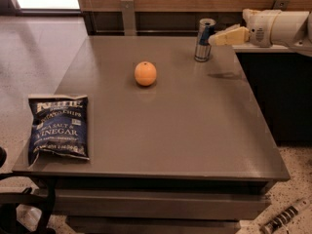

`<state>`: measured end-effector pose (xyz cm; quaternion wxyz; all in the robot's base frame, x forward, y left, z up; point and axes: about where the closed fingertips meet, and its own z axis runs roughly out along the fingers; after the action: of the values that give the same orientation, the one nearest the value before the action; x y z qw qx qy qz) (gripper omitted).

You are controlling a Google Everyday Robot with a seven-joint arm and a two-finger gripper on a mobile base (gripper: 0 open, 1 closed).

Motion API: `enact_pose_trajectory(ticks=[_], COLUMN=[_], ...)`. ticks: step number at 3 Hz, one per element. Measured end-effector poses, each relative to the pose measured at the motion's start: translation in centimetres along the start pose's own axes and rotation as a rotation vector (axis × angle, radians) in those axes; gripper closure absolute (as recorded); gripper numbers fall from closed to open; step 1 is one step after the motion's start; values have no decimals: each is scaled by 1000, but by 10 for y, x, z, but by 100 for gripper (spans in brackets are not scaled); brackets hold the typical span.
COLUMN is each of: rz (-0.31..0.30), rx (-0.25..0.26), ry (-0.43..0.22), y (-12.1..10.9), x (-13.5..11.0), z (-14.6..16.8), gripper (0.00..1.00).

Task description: Move redbull can near blue chip bag

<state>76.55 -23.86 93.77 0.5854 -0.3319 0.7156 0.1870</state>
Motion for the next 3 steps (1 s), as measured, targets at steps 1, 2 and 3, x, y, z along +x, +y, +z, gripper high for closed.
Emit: enact_pose_trajectory(ticks=[1,2,3], rz=[61,128,153], rx=[-11,-34,-48], ry=[-64,-117,-139], y=[-8,-11,-11], x=[15,29,35], z=[34,55,66], gripper=[0,0,0])
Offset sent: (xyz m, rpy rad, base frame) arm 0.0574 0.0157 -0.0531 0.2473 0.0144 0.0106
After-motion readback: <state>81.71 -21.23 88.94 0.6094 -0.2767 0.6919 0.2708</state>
